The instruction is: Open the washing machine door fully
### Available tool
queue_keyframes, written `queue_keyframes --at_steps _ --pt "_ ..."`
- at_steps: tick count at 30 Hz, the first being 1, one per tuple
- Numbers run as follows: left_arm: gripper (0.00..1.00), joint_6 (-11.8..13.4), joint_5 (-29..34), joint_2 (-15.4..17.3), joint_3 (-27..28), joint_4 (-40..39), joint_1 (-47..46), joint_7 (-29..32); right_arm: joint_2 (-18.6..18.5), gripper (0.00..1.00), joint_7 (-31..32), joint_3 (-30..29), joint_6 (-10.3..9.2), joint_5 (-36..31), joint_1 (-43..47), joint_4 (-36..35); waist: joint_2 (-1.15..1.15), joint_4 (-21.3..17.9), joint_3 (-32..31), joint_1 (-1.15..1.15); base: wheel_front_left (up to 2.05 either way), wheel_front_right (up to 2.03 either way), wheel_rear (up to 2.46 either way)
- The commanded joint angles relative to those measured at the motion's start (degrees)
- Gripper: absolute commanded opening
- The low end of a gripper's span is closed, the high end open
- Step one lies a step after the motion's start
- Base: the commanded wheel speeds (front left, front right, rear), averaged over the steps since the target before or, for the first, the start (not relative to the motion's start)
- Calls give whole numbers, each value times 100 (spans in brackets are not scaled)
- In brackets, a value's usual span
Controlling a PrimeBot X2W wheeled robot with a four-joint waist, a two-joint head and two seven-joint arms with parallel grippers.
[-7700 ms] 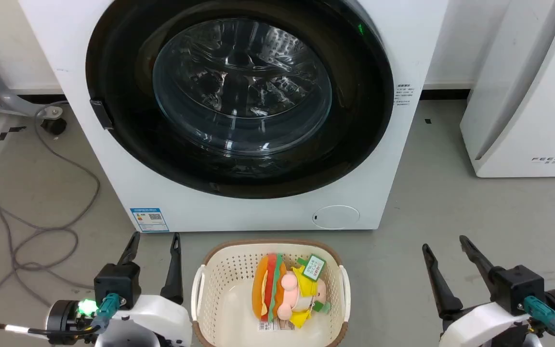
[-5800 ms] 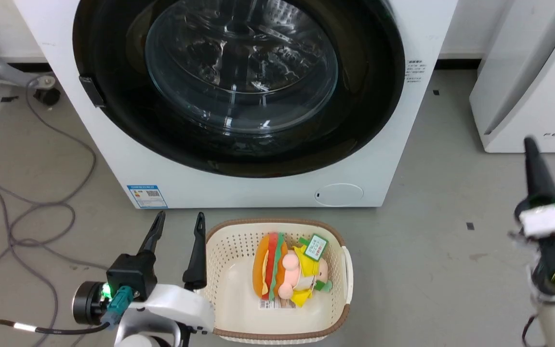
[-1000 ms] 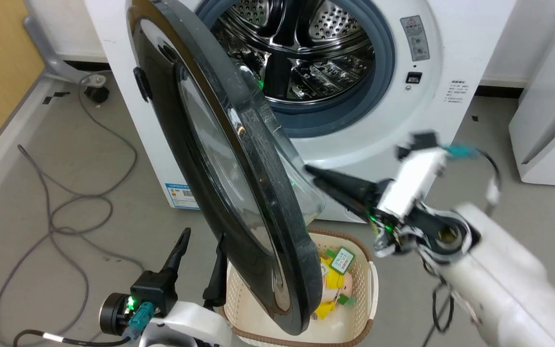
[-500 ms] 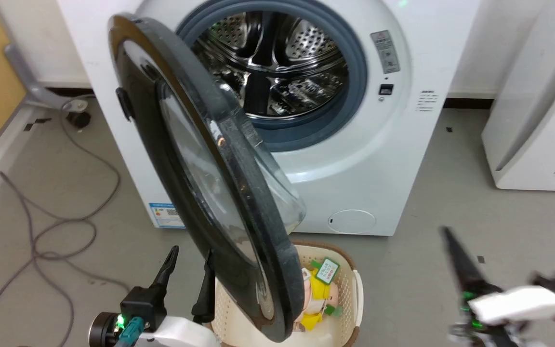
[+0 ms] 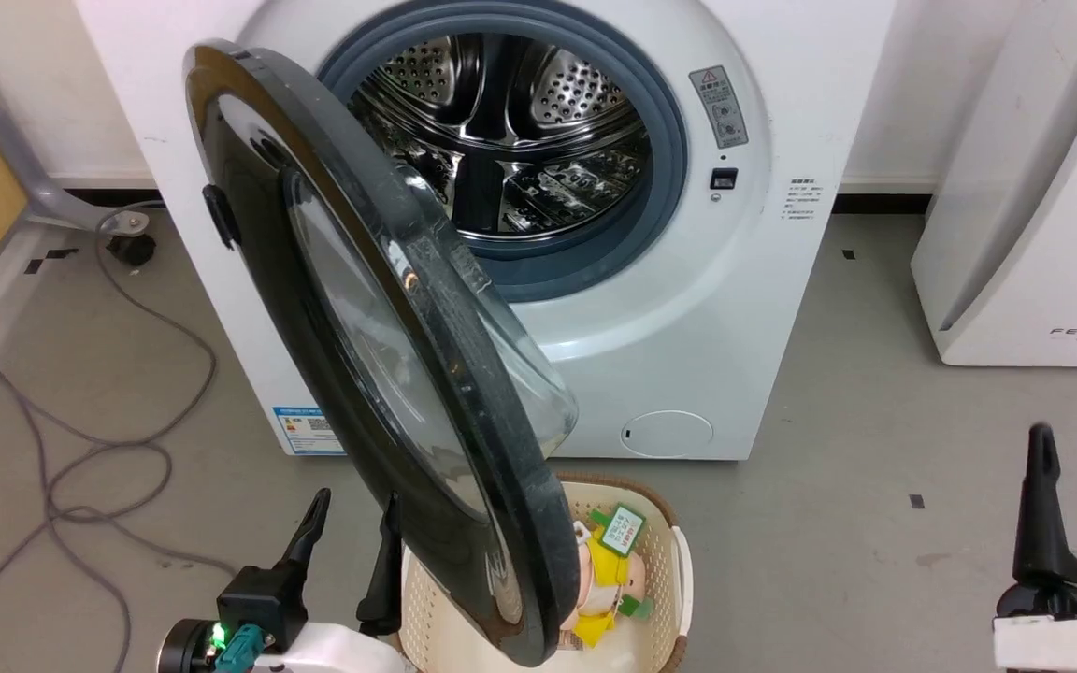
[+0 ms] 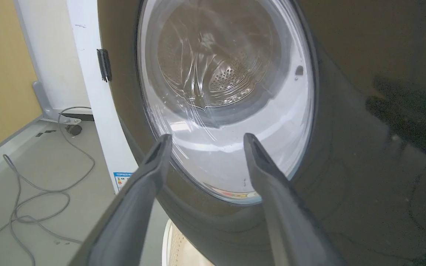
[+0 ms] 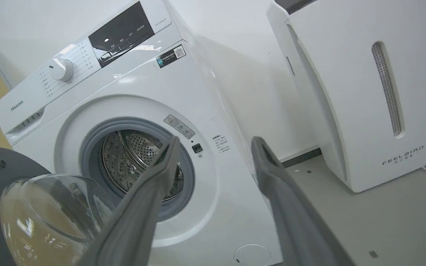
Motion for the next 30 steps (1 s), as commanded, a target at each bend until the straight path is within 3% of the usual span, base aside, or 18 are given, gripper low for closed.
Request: queue_keyframes --at_steps 1,5,9,21,22,24,30 --pt "100 4 30 29 18 1 35 -32 69 100 -6 -38 6 -394 88 -195 0 12 0 0 0 0 0" --pt "100 -1 35 24 26 9 18 -32 192 100 368 88 6 -1770 181 -769 0 35 5 0 0 0 0" --pt "100 -1 43 19 34 15 0 -32 237 100 783 380 6 -2729 349 -994 0 38 25 0 0 0 0" --pt "100 -29 64 6 14 63 -25 -32 246 100 749 479 6 -2885 500 -159 0 35 82 0 0 0 0" --pt "47 -33 62 6 12 74 -31 -32 246 100 739 482 6 -2907 477 -120 0 33 87 0 0 0 0" --pt "4 -40 58 4 5 93 -41 -32 246 100 719 493 6 -2942 434 -59 0 29 92 0 0 0 0" --pt "0 -50 59 -1 -26 75 -59 -32 246 100 695 530 6 -2999 362 30 0 31 108 0 0 0 0"
